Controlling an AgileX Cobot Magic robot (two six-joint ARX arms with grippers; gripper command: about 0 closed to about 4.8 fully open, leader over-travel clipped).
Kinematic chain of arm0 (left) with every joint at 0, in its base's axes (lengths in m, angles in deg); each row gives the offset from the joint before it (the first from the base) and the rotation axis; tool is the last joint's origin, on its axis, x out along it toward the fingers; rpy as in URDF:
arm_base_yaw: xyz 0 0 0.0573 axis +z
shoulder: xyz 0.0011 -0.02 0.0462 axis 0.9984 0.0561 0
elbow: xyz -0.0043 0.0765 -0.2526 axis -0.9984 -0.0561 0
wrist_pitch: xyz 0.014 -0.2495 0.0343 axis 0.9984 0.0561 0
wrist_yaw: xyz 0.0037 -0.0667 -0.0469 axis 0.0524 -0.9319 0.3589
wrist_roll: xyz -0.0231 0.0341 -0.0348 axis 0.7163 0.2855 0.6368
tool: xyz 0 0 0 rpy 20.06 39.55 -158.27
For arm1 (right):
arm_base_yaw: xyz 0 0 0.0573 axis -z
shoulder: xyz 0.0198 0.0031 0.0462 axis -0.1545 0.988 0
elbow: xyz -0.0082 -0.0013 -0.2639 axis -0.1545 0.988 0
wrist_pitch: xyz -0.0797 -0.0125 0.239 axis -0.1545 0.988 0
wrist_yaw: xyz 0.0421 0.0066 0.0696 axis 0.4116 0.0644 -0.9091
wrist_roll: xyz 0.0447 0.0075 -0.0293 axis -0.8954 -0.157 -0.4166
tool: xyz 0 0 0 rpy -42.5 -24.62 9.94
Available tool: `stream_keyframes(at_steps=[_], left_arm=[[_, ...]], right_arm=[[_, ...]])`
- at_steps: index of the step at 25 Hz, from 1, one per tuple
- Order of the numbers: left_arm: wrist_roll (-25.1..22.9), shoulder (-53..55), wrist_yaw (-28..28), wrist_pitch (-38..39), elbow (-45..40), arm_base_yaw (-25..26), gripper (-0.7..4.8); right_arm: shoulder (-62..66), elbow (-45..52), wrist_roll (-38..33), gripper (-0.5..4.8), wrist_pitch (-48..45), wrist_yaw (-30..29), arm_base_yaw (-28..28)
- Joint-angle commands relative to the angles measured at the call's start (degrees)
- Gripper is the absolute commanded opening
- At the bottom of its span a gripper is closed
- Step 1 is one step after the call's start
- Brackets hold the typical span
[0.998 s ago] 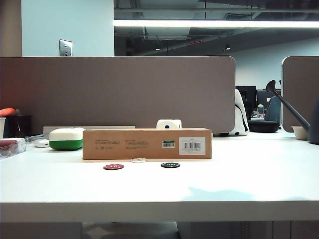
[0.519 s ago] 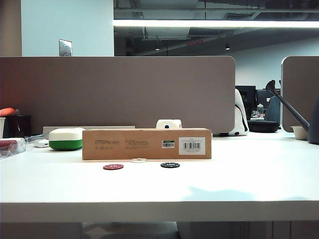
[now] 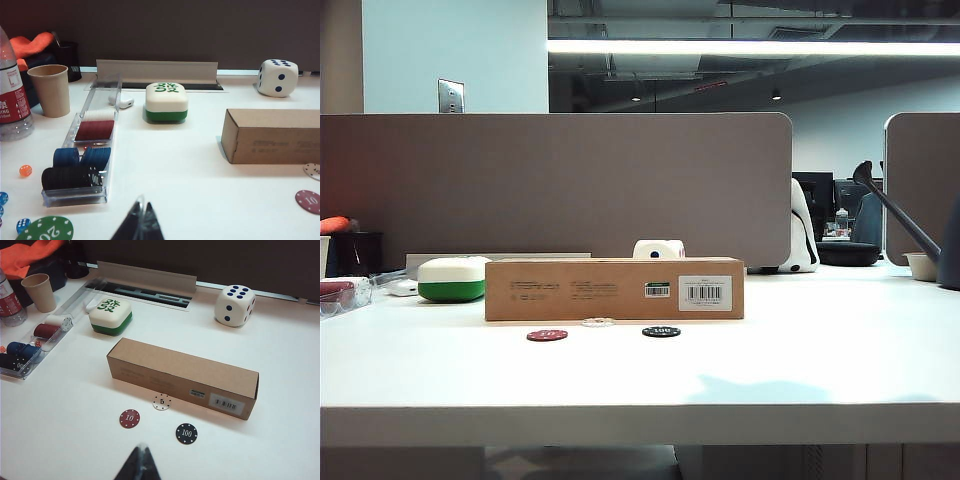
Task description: Push the chip with the lowest value in the row forward next to the rectangular box.
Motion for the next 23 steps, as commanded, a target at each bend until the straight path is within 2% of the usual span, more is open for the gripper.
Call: stream_keyframes(at_steps=[1,23], left_arm=[[0.1,0.0,-0.2,-1.9,0.2,-0.1,-0.05],[0.3,0.0,-0.2,-2.4,0.2,-0.1,-0.05]], right_arm=[[-0.2,-0.2,0.1,-0.09,-0.5,0.0,0.0],[-0.2,-0.2,0.1,-0.09,-0.5,0.0,0.0]])
